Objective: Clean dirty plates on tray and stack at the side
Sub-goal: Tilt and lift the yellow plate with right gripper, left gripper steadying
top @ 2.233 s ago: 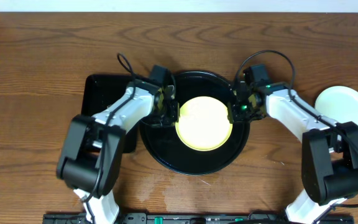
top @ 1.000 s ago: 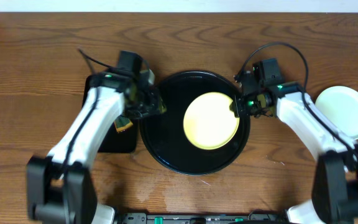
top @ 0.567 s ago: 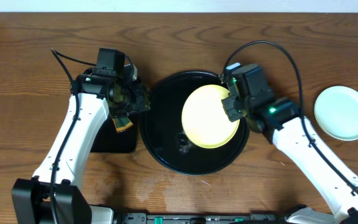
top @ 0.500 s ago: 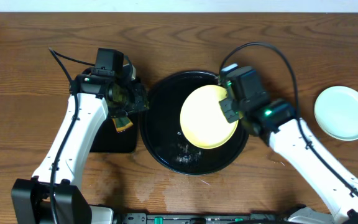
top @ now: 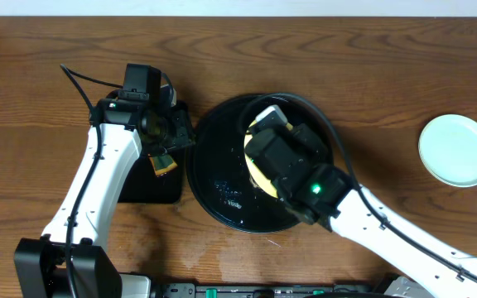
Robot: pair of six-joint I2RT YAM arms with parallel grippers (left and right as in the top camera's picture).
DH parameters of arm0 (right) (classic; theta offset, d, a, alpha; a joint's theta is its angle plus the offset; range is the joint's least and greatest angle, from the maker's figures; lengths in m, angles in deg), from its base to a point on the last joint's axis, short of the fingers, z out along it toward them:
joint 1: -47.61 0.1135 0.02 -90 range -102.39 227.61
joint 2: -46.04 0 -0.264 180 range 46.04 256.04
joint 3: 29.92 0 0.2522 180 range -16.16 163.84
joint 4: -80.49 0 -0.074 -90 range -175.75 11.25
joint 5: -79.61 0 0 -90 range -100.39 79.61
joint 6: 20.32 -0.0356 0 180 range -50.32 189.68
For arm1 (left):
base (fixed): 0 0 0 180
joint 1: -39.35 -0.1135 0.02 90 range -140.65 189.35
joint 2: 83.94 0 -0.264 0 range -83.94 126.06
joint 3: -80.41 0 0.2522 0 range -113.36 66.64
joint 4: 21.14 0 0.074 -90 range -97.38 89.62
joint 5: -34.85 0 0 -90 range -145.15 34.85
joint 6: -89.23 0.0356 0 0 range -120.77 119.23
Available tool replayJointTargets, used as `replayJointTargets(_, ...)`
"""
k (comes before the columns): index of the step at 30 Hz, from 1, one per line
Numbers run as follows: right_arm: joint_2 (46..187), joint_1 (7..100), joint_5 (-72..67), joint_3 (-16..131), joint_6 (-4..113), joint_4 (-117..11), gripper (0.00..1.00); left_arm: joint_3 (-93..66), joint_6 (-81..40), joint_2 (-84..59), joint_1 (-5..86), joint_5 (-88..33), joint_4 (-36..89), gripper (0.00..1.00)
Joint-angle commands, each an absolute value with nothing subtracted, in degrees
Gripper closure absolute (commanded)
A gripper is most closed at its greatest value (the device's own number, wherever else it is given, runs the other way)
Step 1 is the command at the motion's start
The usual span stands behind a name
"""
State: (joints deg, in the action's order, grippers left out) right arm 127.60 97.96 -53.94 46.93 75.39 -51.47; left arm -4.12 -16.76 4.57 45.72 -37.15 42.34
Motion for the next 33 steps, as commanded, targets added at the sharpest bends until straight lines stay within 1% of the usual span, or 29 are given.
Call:
replayJointTargets(1,126.2,100.5,-63.8,47.3,78.7,-52.3,0.99,-4.7,-15.6,4.4,45.3,-37.9,42.8,0.43)
replayJointTargets(8,126.2,104.7,-67.6,47.3,88.2,-55.2,0.99,-4.7,-15.6,4.4,45.3,-37.9,42.8,0.43)
replayJointTargets(15,126.2,106.2,-70.6,47.3,92.8,-57.2,0.99,-4.7,-15.6,4.4,45.3,-37.9,42.9,0.43)
replayJointTargets(33,126.2,106.2,-70.6,47.3,93.1,-57.9,0.99,-4.7,-15.6,4.4,45.3,-37.9,43.0,0.42)
